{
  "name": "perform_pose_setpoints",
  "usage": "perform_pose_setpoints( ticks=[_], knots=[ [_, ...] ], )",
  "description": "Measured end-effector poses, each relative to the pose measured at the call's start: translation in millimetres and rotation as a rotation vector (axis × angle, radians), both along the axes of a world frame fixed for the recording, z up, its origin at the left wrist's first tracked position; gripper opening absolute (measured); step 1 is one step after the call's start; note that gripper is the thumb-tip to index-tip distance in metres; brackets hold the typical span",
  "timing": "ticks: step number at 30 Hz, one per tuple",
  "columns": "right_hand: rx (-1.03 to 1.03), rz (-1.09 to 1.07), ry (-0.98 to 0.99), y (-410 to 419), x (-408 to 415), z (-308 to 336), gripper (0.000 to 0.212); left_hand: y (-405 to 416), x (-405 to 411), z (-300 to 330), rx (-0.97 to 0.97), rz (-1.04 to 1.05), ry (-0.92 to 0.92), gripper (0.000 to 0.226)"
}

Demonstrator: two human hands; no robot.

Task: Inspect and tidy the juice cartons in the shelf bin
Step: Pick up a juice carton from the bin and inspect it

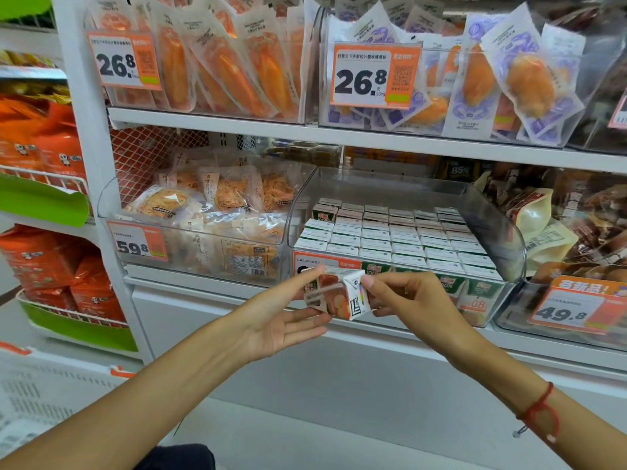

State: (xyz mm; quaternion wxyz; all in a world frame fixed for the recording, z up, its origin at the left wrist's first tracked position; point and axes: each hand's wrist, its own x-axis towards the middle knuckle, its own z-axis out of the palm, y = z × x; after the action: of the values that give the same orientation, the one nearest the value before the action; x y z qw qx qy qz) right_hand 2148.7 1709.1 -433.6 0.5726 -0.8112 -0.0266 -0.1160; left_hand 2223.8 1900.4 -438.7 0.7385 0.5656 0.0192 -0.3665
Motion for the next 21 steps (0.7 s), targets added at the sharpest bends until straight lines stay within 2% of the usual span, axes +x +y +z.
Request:
perform_pose_setpoints(
  ticks=[3, 6, 9, 13, 16, 18, 21],
  knots=[
    [0.038, 0.016, 0.083, -4, 1, 3, 0.032, -1, -3, 3, -0.045, 0.037, -0.061, 0.069],
    [0.193, 0.07, 0.248, -9, 1, 7, 0.05, -3, -5, 3, -0.085, 0.062, -0.281, 0.067],
    [0.216, 0.114, 0.264, -12, 0, 6, 0.054, -6, -10, 4, -0.072, 0.075, -0.486, 0.065],
    [0.206, 0.073, 0.136, -9, -1, 8, 0.049, -7, -11, 3, -0.1, 0.031, -0.569, 0.065],
    [0.126, -0.054, -0.016, -6, -2, 8, 0.05, -9, -9, 2, -0.227, 0.021, -0.452, 0.077],
    [-0.001, -0.158, -0.15, -2, -3, 8, 0.05, -9, -10, 3, -0.28, 0.012, -0.392, 0.07],
    [-0.281, -0.267, -0.327, 5, -4, 5, 0.054, -13, -16, 5, -0.253, -0.01, -0.448, 0.059]
  ],
)
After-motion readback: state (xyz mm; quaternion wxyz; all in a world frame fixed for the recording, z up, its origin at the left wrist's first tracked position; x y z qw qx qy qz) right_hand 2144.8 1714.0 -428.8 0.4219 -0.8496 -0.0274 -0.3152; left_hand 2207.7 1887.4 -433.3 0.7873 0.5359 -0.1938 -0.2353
